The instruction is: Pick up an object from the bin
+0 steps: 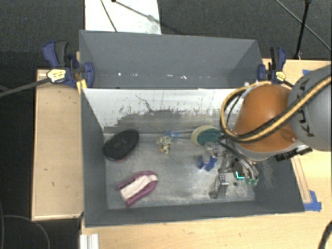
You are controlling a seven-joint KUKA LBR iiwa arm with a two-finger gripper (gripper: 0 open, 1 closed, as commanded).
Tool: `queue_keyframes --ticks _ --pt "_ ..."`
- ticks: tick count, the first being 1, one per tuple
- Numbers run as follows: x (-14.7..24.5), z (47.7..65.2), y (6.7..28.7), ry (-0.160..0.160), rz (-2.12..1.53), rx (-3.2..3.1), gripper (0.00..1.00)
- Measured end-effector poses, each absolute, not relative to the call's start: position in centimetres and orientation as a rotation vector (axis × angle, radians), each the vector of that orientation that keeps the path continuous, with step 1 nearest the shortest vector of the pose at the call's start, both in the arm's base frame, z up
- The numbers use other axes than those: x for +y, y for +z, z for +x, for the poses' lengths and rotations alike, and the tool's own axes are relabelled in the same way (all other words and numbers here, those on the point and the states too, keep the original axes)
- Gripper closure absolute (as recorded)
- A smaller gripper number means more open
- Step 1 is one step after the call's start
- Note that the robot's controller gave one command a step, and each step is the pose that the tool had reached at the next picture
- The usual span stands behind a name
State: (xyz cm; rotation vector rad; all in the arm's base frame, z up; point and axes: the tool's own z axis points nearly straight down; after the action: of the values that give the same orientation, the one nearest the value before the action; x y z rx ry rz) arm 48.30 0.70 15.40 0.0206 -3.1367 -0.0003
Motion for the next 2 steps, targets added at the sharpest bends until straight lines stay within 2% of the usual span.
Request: queue_keyframes --ticks 1,2 --pt "-7.7 53.6 10.9 0.005 0.185 -3.14 0.0" --pt "-3.5 58.0 9.3 0.0 -0.032 -3.146 0.0"
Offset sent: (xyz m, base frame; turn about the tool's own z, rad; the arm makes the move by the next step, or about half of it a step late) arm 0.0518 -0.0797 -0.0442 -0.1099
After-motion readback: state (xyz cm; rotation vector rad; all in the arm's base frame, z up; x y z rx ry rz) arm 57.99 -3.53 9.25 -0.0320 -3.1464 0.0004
